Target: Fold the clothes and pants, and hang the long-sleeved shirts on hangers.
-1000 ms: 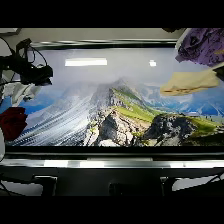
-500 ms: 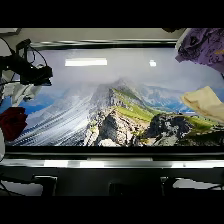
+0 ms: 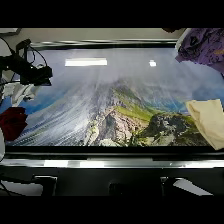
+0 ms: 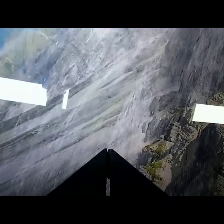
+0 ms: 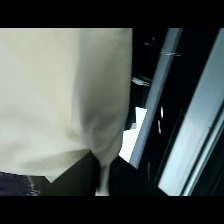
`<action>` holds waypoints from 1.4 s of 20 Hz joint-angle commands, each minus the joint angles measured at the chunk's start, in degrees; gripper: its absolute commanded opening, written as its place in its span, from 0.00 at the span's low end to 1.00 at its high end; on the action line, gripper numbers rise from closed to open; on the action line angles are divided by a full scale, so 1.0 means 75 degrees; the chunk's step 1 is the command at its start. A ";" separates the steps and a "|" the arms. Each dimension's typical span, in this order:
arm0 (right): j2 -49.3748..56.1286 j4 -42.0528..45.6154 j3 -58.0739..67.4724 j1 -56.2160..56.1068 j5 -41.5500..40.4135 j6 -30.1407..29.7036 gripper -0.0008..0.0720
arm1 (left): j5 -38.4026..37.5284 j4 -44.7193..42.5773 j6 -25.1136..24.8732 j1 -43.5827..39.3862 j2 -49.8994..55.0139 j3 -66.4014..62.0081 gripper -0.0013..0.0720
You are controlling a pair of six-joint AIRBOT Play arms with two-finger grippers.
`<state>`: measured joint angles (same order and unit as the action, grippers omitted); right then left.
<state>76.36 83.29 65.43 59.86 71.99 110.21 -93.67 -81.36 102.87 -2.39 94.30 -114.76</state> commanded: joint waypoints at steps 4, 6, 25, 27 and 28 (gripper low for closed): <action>-0.0119 0.1052 -0.0705 0.0038 0.0603 0.0216 0.05 | 0.0003 0.0009 0.0000 0.0006 0.0000 -0.0003 0.04; -0.0119 0.1198 -0.0801 0.0038 0.0699 0.0224 0.05 | 0.0003 0.0009 0.0000 0.0006 0.0000 -0.0003 0.04; -0.0108 -0.3241 0.3421 -0.3395 -0.0708 -0.1856 0.16 | -0.0050 0.0041 -0.0262 0.0895 -0.0801 -0.0003 0.04; -0.0096 -0.2900 0.3421 -0.5211 -0.0542 -0.2308 0.05 | -0.0003 0.0041 -0.0644 0.0909 -0.1107 0.0090 0.04; -0.0096 -0.2527 0.3421 -0.6149 -0.0396 -0.2422 0.05 | 0.0143 0.0032 -0.0764 0.0874 -0.1338 0.0318 0.04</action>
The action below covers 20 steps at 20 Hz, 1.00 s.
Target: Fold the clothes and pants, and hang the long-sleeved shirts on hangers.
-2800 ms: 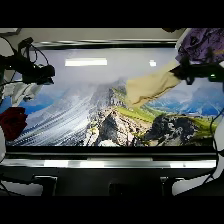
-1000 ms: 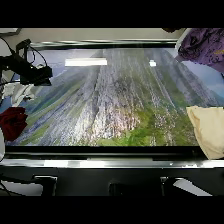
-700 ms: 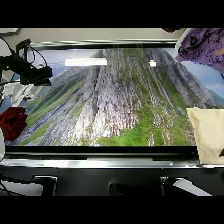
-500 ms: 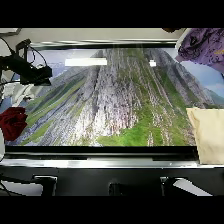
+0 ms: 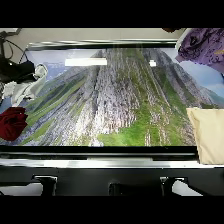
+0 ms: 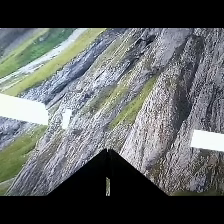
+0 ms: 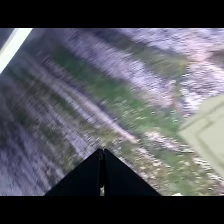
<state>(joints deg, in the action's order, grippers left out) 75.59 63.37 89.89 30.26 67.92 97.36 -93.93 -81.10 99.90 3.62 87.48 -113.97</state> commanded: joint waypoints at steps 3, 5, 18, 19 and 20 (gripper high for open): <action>0.0006 0.1906 0.0160 -0.4774 0.0676 -0.0679 0.05 | 0.0825 0.0006 -0.0460 -0.0009 -0.1294 0.1530 0.04; 0.0009 0.3063 0.0154 -0.6047 0.0854 -0.0475 0.05 | 0.1195 0.0003 -0.0635 -0.0114 -0.1856 0.2515 0.04; 0.0000 0.3325 0.0154 -0.7117 0.0930 -0.0152 0.06 | 0.1259 0.0350 -0.1122 -0.0542 -0.2162 0.3112 0.04; 0.0000 0.3325 0.0154 -0.7117 0.0930 -0.0152 0.06 | 0.1259 0.0350 -0.1122 -0.0539 -0.2162 0.3112 0.04; 0.0000 0.3328 0.0154 -0.7117 0.0930 -0.0152 0.06 | 0.1259 0.0350 -0.1122 -0.0542 -0.2162 0.3112 0.04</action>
